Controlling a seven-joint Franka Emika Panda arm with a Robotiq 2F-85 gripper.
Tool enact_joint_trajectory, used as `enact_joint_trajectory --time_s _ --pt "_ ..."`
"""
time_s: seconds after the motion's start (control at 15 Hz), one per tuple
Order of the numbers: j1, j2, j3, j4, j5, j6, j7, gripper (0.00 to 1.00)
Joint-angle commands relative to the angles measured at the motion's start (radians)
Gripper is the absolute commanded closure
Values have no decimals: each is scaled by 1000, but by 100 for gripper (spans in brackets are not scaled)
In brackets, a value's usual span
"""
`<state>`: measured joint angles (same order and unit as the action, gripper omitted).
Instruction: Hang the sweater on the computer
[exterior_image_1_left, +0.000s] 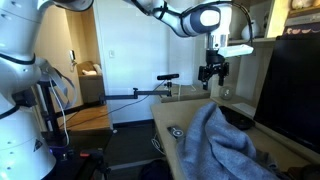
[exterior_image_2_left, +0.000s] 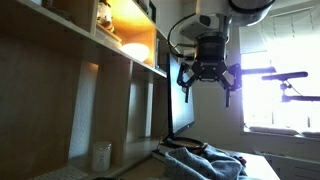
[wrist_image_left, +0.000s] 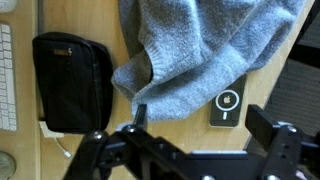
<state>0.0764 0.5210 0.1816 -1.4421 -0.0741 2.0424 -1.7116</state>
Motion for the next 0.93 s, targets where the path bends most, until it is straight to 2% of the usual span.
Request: enact_joint_trajectory --time_s 0.0,0.87 --pt "4 1 -4 4 2 -4 0 0" --pt "53 171 -4 164 -17 -90 10 0"
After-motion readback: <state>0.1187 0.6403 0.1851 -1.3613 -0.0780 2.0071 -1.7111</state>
